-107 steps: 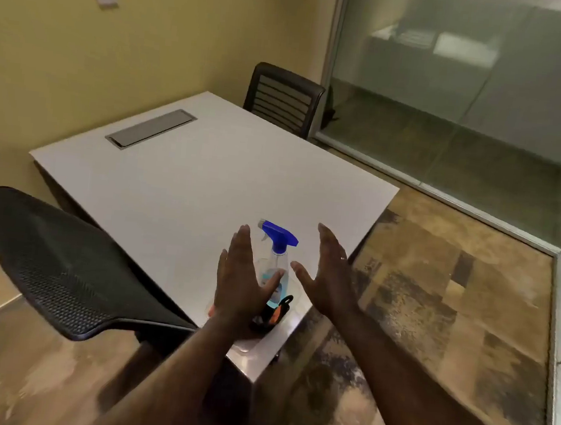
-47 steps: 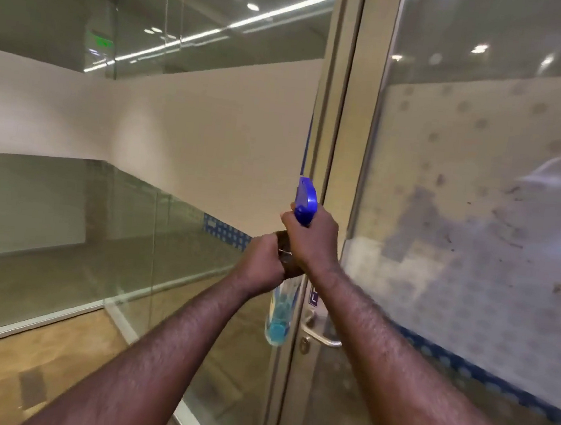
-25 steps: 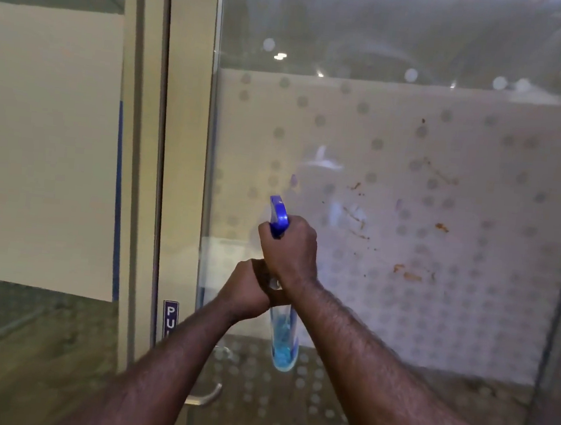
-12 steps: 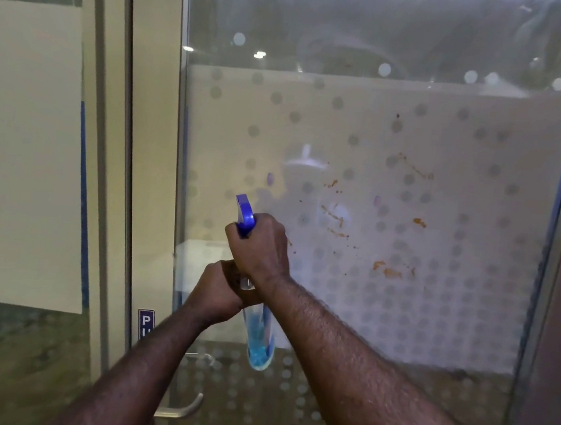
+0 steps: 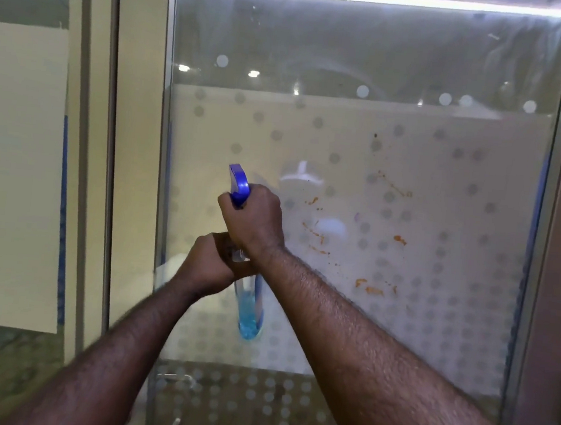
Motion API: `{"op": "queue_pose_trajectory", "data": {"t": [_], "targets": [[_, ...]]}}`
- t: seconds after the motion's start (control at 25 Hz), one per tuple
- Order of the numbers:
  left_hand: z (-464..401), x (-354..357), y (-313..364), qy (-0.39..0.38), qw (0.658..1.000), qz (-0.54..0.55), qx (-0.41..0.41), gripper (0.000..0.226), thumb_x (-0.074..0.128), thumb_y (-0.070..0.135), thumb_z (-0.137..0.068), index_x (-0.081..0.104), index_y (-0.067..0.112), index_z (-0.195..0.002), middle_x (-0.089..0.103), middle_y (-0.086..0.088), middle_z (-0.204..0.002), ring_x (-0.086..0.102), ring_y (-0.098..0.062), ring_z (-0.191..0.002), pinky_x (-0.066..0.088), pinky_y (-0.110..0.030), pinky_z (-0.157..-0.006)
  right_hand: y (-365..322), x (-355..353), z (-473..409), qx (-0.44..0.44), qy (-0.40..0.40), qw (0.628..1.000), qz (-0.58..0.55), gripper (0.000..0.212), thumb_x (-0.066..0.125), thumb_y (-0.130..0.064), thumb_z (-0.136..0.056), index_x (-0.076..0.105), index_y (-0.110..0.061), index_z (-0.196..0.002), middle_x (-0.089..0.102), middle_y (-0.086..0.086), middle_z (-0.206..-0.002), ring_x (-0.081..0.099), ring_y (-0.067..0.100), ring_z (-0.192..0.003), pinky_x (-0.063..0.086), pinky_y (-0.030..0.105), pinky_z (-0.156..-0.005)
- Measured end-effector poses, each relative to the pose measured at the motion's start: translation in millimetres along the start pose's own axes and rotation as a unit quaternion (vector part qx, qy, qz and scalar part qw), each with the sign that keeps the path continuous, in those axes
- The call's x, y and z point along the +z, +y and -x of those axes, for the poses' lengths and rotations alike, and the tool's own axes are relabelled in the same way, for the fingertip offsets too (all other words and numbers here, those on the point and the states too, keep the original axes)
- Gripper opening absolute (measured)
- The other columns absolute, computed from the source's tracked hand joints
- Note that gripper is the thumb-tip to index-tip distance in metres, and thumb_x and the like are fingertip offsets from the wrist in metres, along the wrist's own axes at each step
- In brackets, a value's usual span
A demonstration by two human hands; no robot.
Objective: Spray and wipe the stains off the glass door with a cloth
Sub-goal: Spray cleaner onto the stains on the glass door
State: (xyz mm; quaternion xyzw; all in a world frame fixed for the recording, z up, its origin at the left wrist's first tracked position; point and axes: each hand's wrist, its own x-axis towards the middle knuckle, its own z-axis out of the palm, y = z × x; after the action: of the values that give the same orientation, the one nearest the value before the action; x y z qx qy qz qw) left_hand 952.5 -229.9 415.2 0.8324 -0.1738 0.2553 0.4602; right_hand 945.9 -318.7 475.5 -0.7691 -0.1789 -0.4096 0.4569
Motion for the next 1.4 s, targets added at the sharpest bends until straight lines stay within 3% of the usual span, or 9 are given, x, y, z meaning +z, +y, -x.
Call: {"op": "queue_pose_trajectory", "data": {"t": [0.28, 0.52, 0.6, 0.72, 0.84, 1.08, 1.4], "targets": [[-32, -5, 41, 0.013, 1.0, 0.005, 0.027, 0.017, 0.081, 0.036, -0.071, 0.067, 0.027, -0.076, 0.071, 0.012, -0.068, 0.068, -0.007, -0.072, 0.053, -0.027, -0.063, -18, -30, -38, -0.001, 0.05, 0.998, -0.027, 0.027, 0.06, -0.026, -0.082, 0.049, -0.019, -0.058, 0.049, -0.002, -0.057, 0.046, 0.012, -0.053, 0.038, 0.025, -0.052], [-40, 30, 73, -0.031, 0.998, 0.026, 0.056, 0.027, 0.081, 0.043, -0.064, 0.067, 0.023, -0.077, 0.07, 0.012, -0.069, 0.066, -0.001, -0.067, 0.052, -0.028, -0.059, 1, -72, -50, -0.005, 0.112, 0.994, 0.009, 0.028, 0.059, -0.024, -0.081, 0.049, -0.017, -0.056, 0.046, -0.001, -0.053, 0.044, 0.014, -0.051, 0.043, 0.031, -0.049], [-42, 45, 84, -0.041, 0.997, 0.032, 0.058, 0.026, 0.08, 0.043, -0.064, 0.067, 0.025, -0.079, 0.072, 0.011, -0.074, 0.068, -0.004, -0.073, 0.057, -0.031, -0.064, 10, -87, -50, -0.002, 0.129, 0.991, 0.02, 0.029, 0.06, -0.024, -0.081, 0.047, -0.019, -0.055, 0.045, -0.003, -0.053, 0.042, 0.011, -0.049, 0.038, 0.026, -0.049], [-42, 66, 100, -0.058, 0.995, 0.024, 0.076, 0.022, 0.081, 0.039, -0.065, 0.066, 0.025, -0.074, 0.071, 0.012, -0.07, 0.066, 0.0, -0.068, 0.053, -0.027, -0.061, 23, -112, -49, 0.01, 0.146, 0.989, 0.027, 0.03, 0.061, -0.022, -0.082, 0.046, -0.02, -0.055, 0.043, -0.005, -0.051, 0.038, 0.007, -0.046, 0.032, 0.02, -0.046], [-42, 87, 114, -0.084, 0.993, 0.002, 0.086, 0.024, 0.083, 0.037, -0.067, 0.068, 0.02, -0.077, 0.072, 0.004, -0.076, 0.069, -0.014, -0.075, 0.059, -0.037, -0.067, 34, -136, -48, 0.03, 0.16, 0.986, 0.034, 0.034, 0.062, -0.022, -0.082, 0.043, -0.021, -0.054, 0.04, -0.008, -0.049, 0.035, 0.004, -0.041, 0.027, 0.014, -0.04], [-39, 121, 140, -0.111, 0.99, 0.009, 0.089, 0.032, 0.082, 0.04, -0.067, 0.069, 0.016, -0.083, 0.072, 0.0, -0.081, 0.069, -0.018, -0.079, 0.061, -0.043, -0.072, 48, -178, -47, 0.058, 0.178, 0.981, 0.05, 0.034, 0.061, -0.024, -0.079, 0.042, -0.018, -0.052, 0.041, -0.004, -0.051, 0.037, 0.011, -0.046, 0.033, 0.025, -0.045], [-33, 161, 169, -0.131, 0.986, 0.031, 0.1, 0.031, 0.083, 0.04, -0.066, 0.068, 0.017, -0.08, 0.07, 0.004, -0.077, 0.066, -0.013, -0.074, 0.056, -0.031, -0.063, 59, -223, -39, 0.069, 0.203, 0.973, 0.085, 0.033, 0.061, -0.024, -0.079, 0.042, -0.019, -0.052, 0.039, -0.005, -0.05, 0.036, 0.011, -0.045, 0.031, 0.023, -0.044]]}}
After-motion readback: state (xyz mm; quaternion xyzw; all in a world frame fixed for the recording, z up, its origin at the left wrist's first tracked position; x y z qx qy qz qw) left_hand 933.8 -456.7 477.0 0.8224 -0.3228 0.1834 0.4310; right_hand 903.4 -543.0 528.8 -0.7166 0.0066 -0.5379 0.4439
